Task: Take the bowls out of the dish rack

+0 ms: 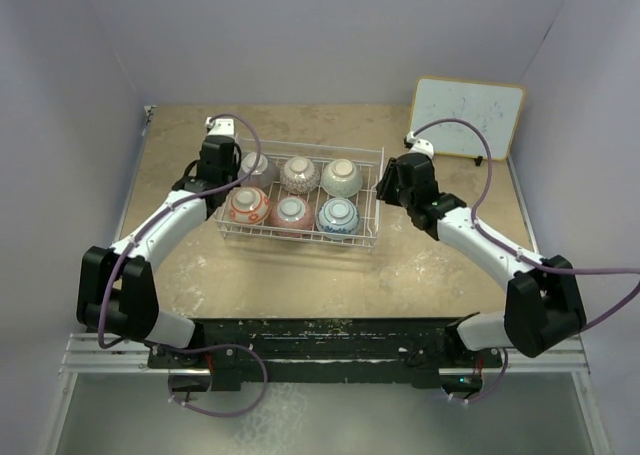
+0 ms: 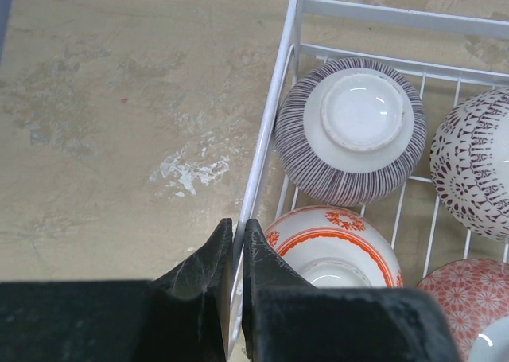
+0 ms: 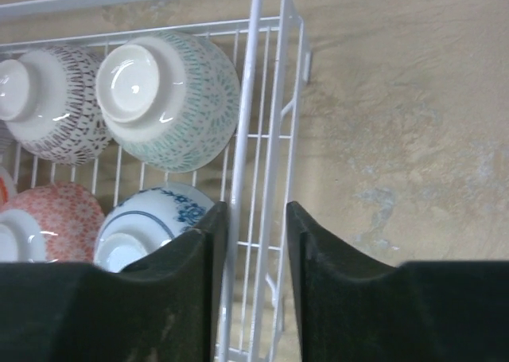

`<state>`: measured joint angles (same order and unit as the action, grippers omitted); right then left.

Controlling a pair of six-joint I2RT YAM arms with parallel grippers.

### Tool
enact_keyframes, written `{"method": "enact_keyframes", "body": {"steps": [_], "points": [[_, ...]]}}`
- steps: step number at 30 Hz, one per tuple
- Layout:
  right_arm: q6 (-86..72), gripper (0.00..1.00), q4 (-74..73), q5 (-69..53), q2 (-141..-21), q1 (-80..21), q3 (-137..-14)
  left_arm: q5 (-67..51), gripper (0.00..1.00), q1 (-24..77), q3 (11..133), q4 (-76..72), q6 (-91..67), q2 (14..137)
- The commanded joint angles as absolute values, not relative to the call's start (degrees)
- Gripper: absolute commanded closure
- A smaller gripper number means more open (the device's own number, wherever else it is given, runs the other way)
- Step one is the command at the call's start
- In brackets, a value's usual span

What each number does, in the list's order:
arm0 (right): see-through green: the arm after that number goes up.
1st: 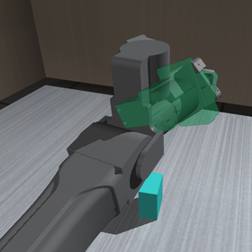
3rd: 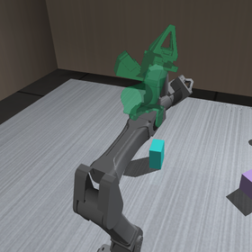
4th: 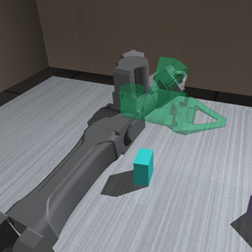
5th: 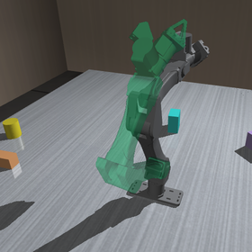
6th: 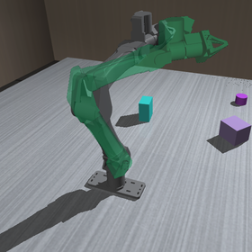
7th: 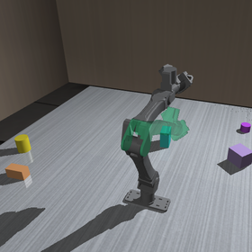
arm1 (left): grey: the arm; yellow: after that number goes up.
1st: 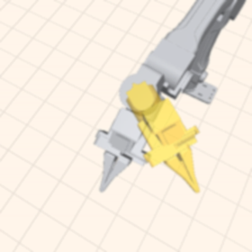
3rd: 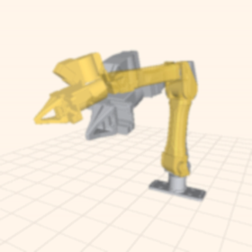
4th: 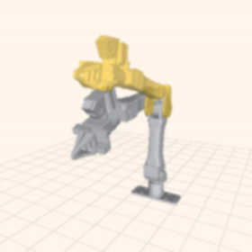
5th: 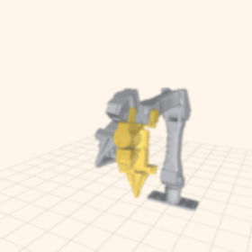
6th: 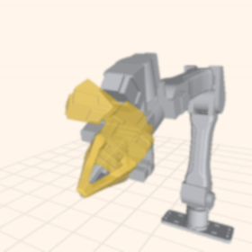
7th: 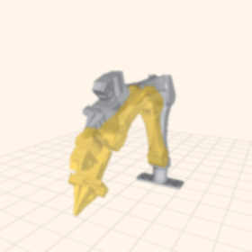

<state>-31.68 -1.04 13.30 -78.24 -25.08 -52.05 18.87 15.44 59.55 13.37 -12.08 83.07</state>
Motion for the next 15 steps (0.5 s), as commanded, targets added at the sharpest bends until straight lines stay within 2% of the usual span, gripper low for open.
{"method": "enact_keyframes", "body": {"steps": [1,6,15], "points": [[-31.54,0.69,-1.33,17.5,-78.5,-26.26,-55.24,16.21,0.97,20.99,56.68,14.36,-16.43,82.94],[-31.25,0.88,-2.31,18.28,-80.59,-26.77,-56.97,17.3,0.98,21.63,55.32,13.93,-17.21,83.13],[-31.52,0.97,-2.37,18.28,-84.5,-28.43,-59.6,20.32,0.98,21.62,53.87,13.39,-17.22,82.2]]}}
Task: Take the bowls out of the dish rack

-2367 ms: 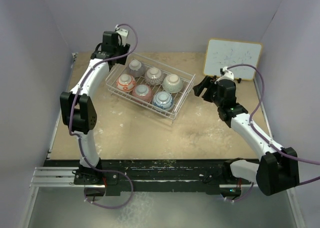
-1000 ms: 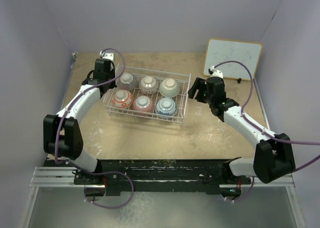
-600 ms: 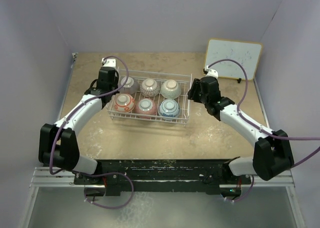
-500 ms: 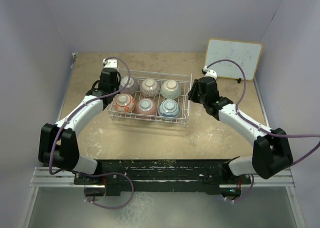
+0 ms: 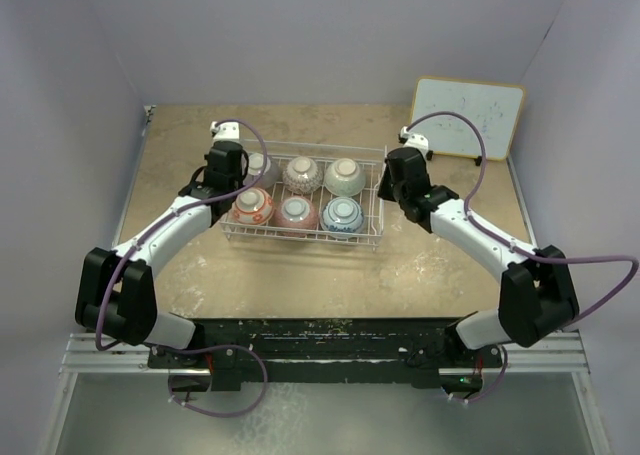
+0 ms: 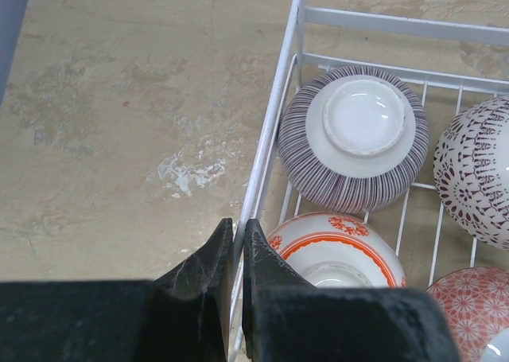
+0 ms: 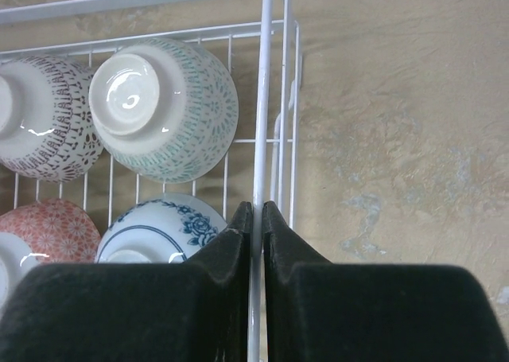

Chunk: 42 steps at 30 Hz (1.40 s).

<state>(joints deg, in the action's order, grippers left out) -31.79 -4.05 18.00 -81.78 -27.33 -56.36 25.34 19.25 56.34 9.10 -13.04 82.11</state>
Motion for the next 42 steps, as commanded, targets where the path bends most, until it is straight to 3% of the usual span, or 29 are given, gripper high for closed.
{"method": "enact_keyframes", "body": {"steps": [1,20,42], "points": [[-31.59,0.97,-2.3,18.32,-84.81,-28.73,-59.92,21.03,0.98,21.63,53.61,13.22,-17.23,82.26],[-31.91,1.0,-0.8,18.46,-97.2,-33.64,-70.83,29.97,0.93,18.96,49.8,11.38,-20.19,79.78],[-33.4,1.0,-2.76,20.22,-103.53,-39.99,-78.3,25.73,0.92,10.99,56.82,8.88,-18.64,86.42]]}}
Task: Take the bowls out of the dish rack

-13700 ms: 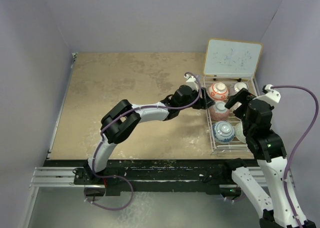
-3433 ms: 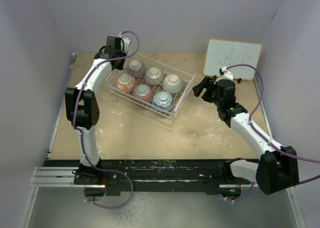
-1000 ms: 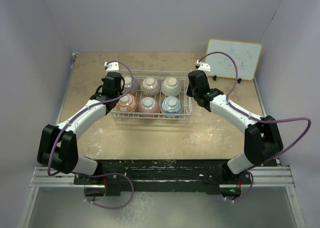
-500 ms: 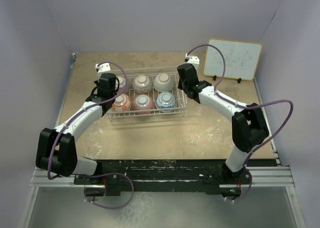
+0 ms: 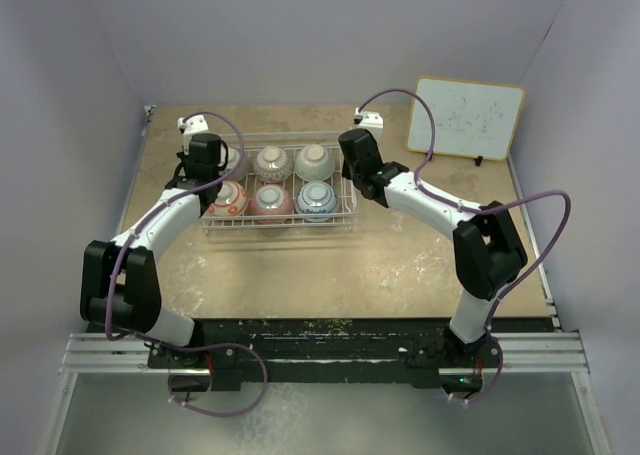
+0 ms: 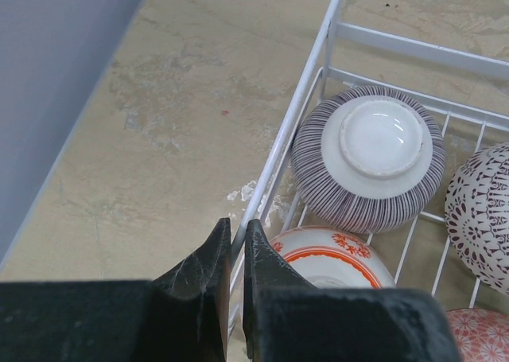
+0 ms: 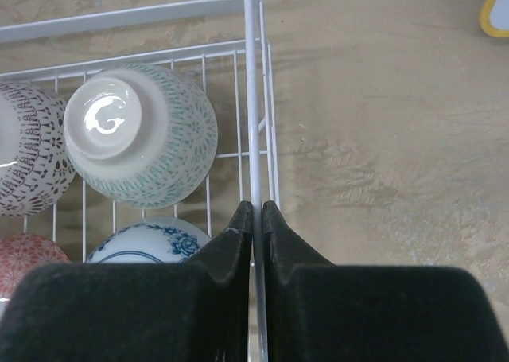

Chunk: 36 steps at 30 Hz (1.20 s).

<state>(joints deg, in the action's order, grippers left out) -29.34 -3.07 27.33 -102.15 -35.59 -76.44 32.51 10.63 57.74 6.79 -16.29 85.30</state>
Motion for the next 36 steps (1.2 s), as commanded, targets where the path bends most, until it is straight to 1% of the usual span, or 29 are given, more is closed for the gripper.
{"method": "enact_keyframes", "body": {"steps": [1,3,5,6,7,8,10,11,13,16,18,20,22,25,28,29,31,32,34,36], "points": [[-33.42,1.0,-3.19,20.68,-103.15,-39.99,-78.46,25.41,0.92,11.01,56.4,8.65,-18.85,85.75],[-33.4,1.0,-3.87,21.6,-101.99,-39.99,-78.29,25.04,0.89,11.07,55.87,8.68,-19.09,84.43],[-33.31,0.98,-4.12,22.77,-100.31,-39.99,-77.53,24.65,0.81,11.06,55.57,9.46,-19.18,82.84],[-33.2,0.97,-3.83,23.44,-99.2,-40.0,-76.81,24.44,0.75,11.07,55.34,9.74,-19.16,81.94],[-32.91,0.96,-2.86,24.14,-98.01,-40.02,-75.6,24.37,0.62,11.03,55.1,9.97,-19.15,80.81],[-32.73,0.93,-1.59,25.16,-96.72,-40.02,-74.2,24.33,0.54,11.07,54.78,10.01,-19.14,79.8],[-31.91,0.86,1.38,27.05,-93.94,-39.99,-70.67,24.49,0.45,11.07,54.06,9.93,-19.51,77.59],[-31.64,0.81,2.53,27.89,-92.47,-40.0,-69.27,24.41,0.4,11.05,53.71,9.89,-19.59,76.34],[-30.96,0.68,4.29,29.13,-89.87,-40.06,-66.5,24.4,0.32,11.03,53.45,10.42,-19.86,75.1],[-29.66,0.5,6.79,30.64,-86.12,-39.99,-64.01,23.62,0.28,11.07,53.53,10.62,-20.28,73.64],[-28.9,0.43,7.03,31.95,-85.03,-40.0,-63.58,22.67,0.27,11.07,53.73,10.97,-20.58,72.76],[-28.51,0.42,7.48,32.77,-83.41,-40.23,-63.17,21.7,0.27,11.23,53.79,11.39,-20.95,71.22],[-25.8,0.49,12.35,34.03,-80.18,-41.31,-59.94,20.28,0.26,11.41,53.29,11.49,-21.53,68.9],[-20.54,0.5,23.05,36.35,-73.73,-43.75,-52.56,15.06,0.24,11.43,51.46,10.57,-23.13,63.95],[-16.28,0.42,32.36,32.9,-71.46,-43.99,-48.35,8.07,0.22,11.43,48.02,6.75,-25.51,58.35],[-15.57,0.34,33.83,31.11,-72.47,-44.01,-48.39,5.37,0.19,11.43,46.66,5.56,-26.24,56.76],[-16.44,0.13,37.58,31.75,-76.27,-43.84,-49.44,3.0,0.15,11.42,45.61,4.72,-27.13,54.85],[-15.4,0.07,36.54,30.35,-78.63,-43.79,-51.28,2.41,0.13,11.43,45.58,5.08,-27.44,54.37],[-12.84,0.04,29.86,26.98,-84.48,-43.78,-59.34,1.8,0.11,11.42,45.66,6.43,-27.68,53.87],[-12.2,0.03,20.31,27.17,-91.34,-43.9,-69.49,1.59,0.1,11.42,45.04,7.33,-27.82,53.18]]}}
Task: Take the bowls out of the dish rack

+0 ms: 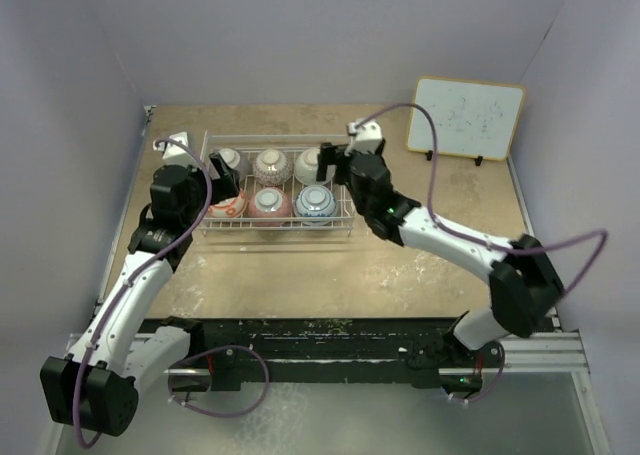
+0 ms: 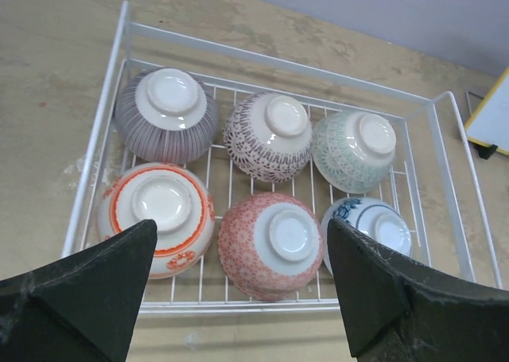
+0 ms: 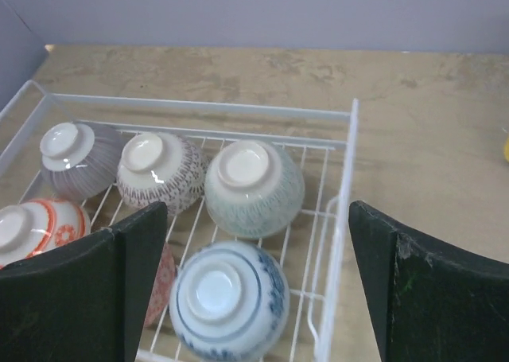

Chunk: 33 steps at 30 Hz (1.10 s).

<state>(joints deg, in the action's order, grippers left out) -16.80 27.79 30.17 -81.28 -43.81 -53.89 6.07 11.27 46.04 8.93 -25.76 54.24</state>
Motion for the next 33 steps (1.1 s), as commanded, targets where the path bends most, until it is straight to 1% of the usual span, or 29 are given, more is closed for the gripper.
{"method": "enact_keyframes", "body": {"steps": [1,2,5,7,9,13,21,27,33], "points": [[-11.4,0.02,17.4,26.47,-94.3,-44.29,-73.24,1.66,0.09,11.43,44.47,7.35,-27.78,52.67],[-10.53,0.02,18.52,25.83,-96.09,-44.77,-74.82,1.91,0.09,11.43,43.87,7.3,-27.59,52.1],[-7.86,0.03,28.78,23.08,-97.33,-45.69,-72.6,3.07,0.08,11.38,42.99,8.2,-26.85,50.77],[-8.45,0.02,29.77,21.23,-99.93,-45.73,-73.92,3.06,0.07,11.43,42.81,9.07,-26.72,50.07],[-8.75,0.05,29.14,18.81,-102.84,-45.7,-76.96,2.79,0.07,11.43,42.08,8.88,-27.43,49.27],[-9.05,0.07,35.79,14.16,-106.39,-45.87,-76.89,2.59,0.08,11.43,38.9,6.31,-28.67,46.43],[-8.11,0.09,35.86,13.89,-115.02,-46.39,-84.46,3.86,0.08,11.42,38.48,8.42,-28.43,44.82],[-5.49,0.11,37.42,13.91,-119.67,-46.58,-88.52,4.77,0.08,11.41,35.88,8.6,-29.0,43.59],[-6.73,0.13,34.15,12.59,-125.24,-46.59,-95.15,5.45,0.08,11.43,35.54,9.44,-29.27,42.77]]}}
